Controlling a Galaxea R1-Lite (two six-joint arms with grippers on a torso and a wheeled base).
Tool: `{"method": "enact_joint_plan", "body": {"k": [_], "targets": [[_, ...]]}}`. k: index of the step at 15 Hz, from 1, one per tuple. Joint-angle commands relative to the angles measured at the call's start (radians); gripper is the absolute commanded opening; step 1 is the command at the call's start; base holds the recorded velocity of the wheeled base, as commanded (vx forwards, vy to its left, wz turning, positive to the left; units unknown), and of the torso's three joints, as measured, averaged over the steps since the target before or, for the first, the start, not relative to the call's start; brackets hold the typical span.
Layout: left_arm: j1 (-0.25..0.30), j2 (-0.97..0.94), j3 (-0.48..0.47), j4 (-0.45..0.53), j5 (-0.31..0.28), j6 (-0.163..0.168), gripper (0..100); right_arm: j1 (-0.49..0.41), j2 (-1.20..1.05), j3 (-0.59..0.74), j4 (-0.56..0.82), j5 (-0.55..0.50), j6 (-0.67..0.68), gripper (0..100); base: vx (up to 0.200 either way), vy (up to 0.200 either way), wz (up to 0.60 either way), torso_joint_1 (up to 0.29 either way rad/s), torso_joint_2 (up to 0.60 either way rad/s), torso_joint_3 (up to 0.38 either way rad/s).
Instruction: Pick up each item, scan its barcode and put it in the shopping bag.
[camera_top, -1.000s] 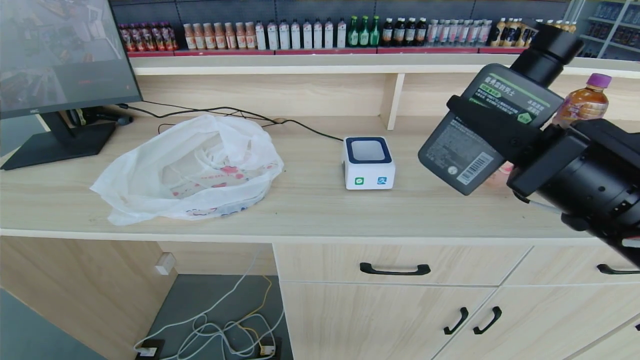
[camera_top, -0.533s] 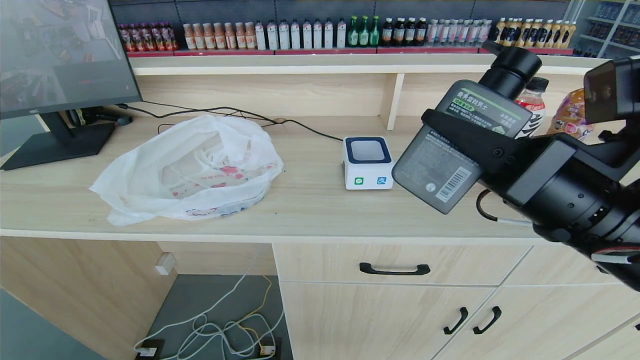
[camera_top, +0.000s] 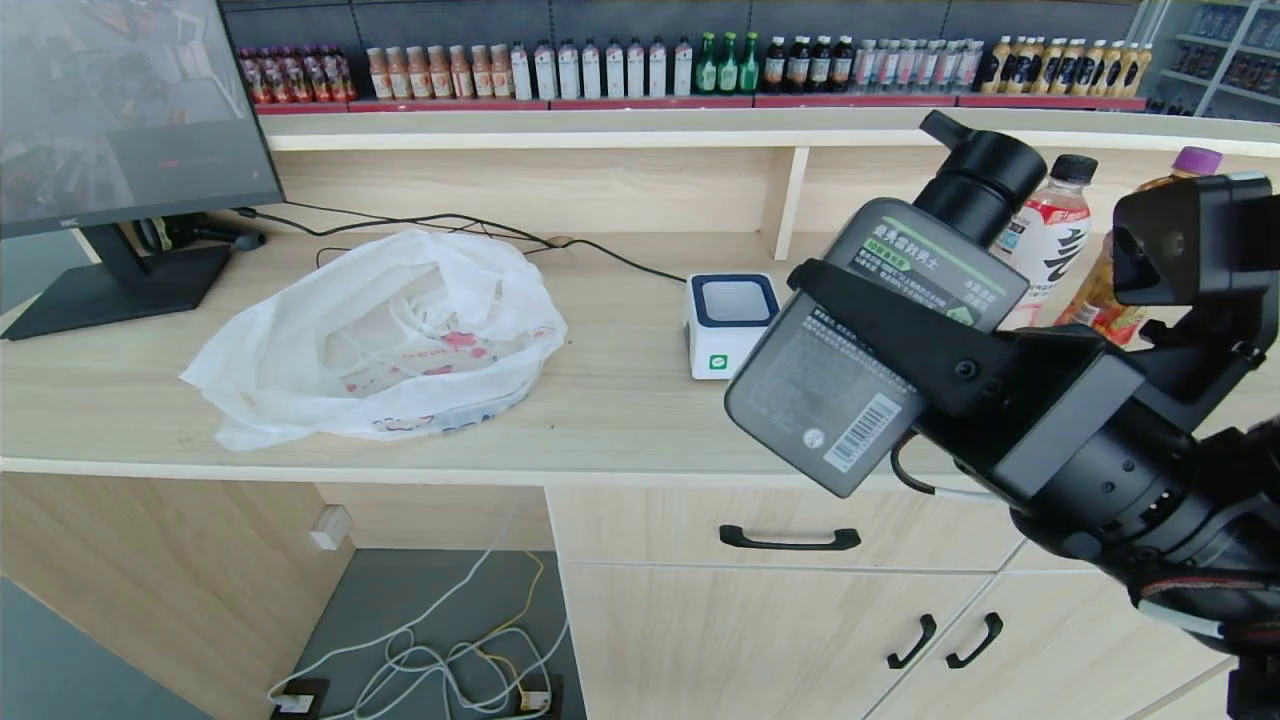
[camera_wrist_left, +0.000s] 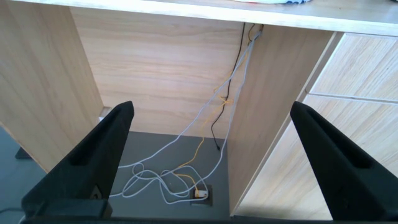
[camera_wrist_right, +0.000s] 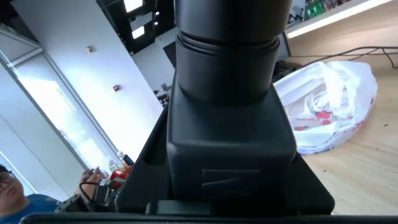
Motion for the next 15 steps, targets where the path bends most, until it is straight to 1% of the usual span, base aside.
{"method": "enact_joint_plan", "body": {"k": [1,6,9,13,15], "targets": [[0.0,0.0,0.0,0.0,0.0,0.0,100,0.012,-0.018,0.022,-0.003,0.0,0.032,0,0.0,0.0,0.0,0.0,0.0,0.0],[0.0,0.0,0.0,0.0,0.0,0.0,100,0.088,-0.04,0.011,-0.003,0.0,0.043,0,0.0,0.0,0.0,0.0,0.0,0.0],[0.0,0.0,0.0,0.0,0.0,0.0,100,0.089,-0.028,-0.001,-0.003,0.0,0.049,0,0.0,0.0,0.0,0.0,0.0,0.0],[0.0,0.0,0.0,0.0,0.0,0.0,100,0.092,-0.025,0.016,-0.003,0.0,0.046,0,0.0,0.0,0.0,0.0,0.0,0.0],[0.0,0.0,0.0,0.0,0.0,0.0,100,0.115,-0.022,0.019,-0.003,0.0,0.041,0,0.0,0.0,0.0,0.0,0.0,0.0]]}}
